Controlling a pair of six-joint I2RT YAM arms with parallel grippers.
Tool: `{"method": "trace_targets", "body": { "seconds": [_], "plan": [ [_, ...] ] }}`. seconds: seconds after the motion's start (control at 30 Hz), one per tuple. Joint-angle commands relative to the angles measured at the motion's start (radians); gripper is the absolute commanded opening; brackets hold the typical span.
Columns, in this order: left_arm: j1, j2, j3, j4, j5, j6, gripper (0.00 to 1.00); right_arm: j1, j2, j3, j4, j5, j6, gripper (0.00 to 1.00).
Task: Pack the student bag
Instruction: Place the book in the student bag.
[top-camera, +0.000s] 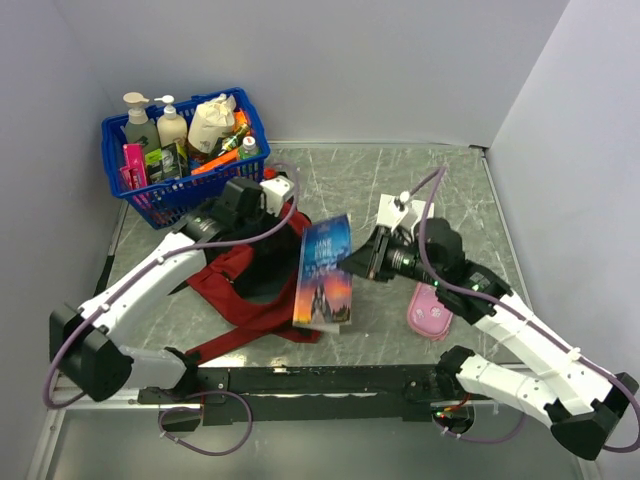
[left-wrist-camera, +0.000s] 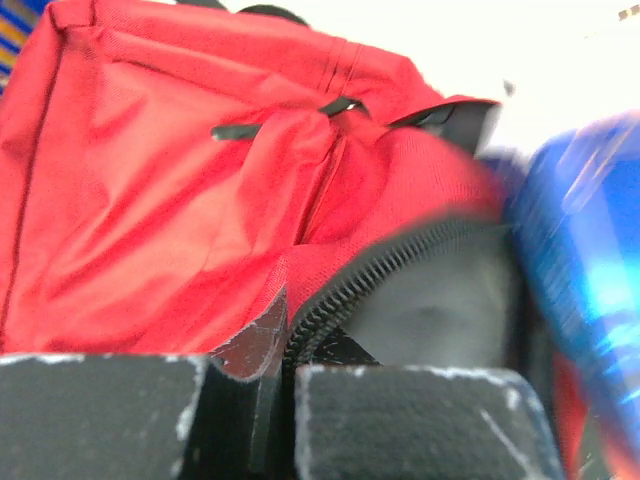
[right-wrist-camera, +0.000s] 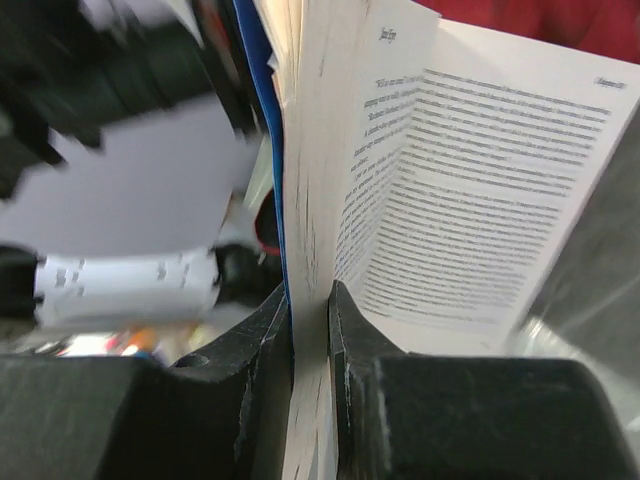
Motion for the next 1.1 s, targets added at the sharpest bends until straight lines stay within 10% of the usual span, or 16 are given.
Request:
{"method": "trace_targets", "body": {
  "seconds": [0.0,0.3,0.57,1.07],
  "plan": [
    [-0.056,0.056,0.075,0.107,-0.027,-0.066,0.01,0.010,-0.112,-0.070,0.330,-0.143,0.213,0.00],
    [-0.198,0.118,0.098,0.117,-0.006,-0.086,0.01,0.011,-0.104,-0.294,0.631,-0.238,0.455,0.00],
    [-0.205,0.121,0.035,0.153,-0.056,-0.093,0.01,0.010,-0.109,-0.099,0.467,-0.193,0.363,0.00],
    [-0.205,0.011,0.103,0.038,-0.005,-0.024,0.01,-0.090,-0.040,-0.455,0.795,-0.011,0.552,0.00]
  ]
}}
